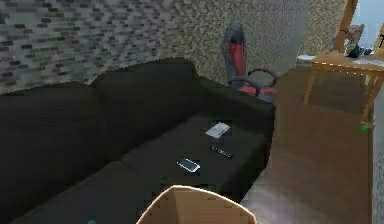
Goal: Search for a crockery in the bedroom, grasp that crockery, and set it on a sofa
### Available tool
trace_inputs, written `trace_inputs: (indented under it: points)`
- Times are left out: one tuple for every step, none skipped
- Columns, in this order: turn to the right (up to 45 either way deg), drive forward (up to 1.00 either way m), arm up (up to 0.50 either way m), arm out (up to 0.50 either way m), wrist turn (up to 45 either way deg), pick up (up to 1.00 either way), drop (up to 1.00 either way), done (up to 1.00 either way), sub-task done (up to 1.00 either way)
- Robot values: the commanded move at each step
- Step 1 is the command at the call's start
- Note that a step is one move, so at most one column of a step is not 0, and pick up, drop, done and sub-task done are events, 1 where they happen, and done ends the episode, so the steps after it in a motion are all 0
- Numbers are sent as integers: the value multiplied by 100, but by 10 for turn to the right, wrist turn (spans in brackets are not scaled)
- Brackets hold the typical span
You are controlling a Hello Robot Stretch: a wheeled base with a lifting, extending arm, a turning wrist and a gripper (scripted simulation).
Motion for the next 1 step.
trace_inputs:
  points:
    - [360,0,0,0,0,0,0,0,0]
